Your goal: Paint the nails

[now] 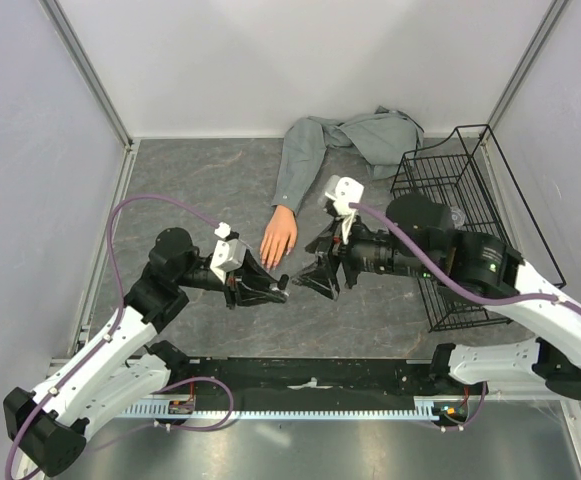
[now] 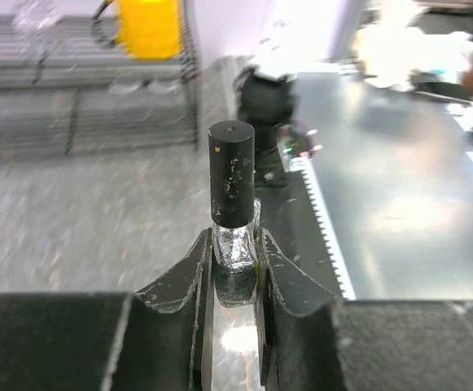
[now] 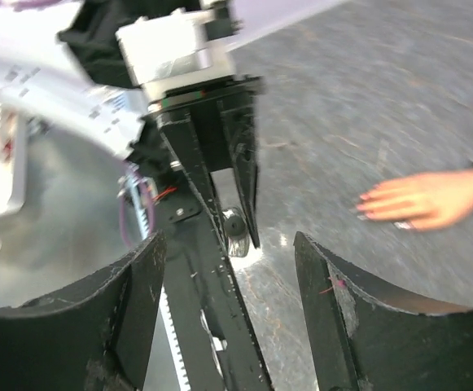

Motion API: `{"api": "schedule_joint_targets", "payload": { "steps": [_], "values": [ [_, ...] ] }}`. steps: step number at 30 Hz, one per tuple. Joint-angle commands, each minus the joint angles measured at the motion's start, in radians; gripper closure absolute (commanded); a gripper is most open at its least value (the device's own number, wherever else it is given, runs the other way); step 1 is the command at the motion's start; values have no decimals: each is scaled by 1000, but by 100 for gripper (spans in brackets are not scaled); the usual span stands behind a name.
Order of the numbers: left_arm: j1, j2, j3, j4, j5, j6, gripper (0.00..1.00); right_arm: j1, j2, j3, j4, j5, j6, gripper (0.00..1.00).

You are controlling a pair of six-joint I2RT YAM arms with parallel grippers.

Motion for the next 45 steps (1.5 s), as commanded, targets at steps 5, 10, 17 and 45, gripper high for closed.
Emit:
{"api": "schedule_joint_targets", "payload": {
  "steps": [5,10,17,45],
  "values": [
    [1,-10,-12,163,169,-111,98,-48,86,-42,119,-417,-139,33],
    [1,-10,-12,163,164,-111,98,-54,101,-50,126,-425,-151,39],
    [1,-11,-11,163,158,-111,98,-62,122,-64,135,-437,-146,55],
    [20,-156,-25,58,-552,4,98,305,214,-177,280,788,567,100]
  ]
}}
